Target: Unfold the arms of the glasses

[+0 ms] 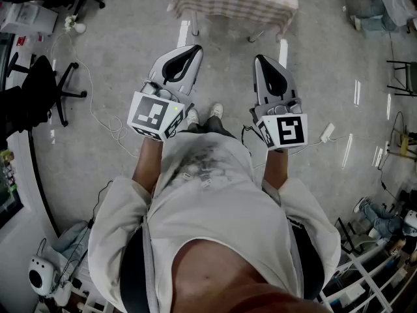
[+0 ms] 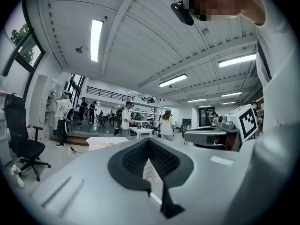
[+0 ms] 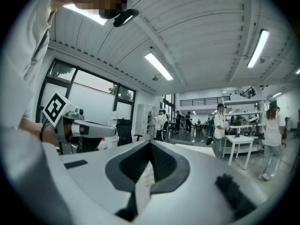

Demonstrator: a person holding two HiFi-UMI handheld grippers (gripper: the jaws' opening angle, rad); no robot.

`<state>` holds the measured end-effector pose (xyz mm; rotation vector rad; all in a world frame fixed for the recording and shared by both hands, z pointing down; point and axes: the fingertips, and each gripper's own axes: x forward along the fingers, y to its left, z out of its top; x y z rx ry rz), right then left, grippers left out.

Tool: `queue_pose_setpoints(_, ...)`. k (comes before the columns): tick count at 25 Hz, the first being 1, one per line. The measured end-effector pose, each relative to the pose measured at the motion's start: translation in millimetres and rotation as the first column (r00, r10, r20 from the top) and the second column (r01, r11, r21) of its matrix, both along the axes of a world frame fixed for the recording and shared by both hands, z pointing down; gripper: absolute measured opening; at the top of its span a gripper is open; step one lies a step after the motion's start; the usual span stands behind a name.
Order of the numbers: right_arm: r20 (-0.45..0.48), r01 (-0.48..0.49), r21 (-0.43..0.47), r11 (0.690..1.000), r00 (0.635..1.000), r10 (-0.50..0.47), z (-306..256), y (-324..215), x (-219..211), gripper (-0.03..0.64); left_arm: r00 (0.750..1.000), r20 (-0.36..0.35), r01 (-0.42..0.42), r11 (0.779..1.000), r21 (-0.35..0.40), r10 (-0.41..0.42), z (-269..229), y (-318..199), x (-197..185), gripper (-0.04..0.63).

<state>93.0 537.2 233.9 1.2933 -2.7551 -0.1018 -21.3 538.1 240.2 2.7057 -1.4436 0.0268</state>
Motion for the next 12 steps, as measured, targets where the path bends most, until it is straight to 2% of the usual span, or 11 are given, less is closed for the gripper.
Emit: queue_pose_setpoints(12,-0.003,0.01,0.003,1.0,1.0,-0.01,2,-31,11,0.017,0.999,0.011,0.033,0.999,0.009,-0.033,-2,-28,14,0.009)
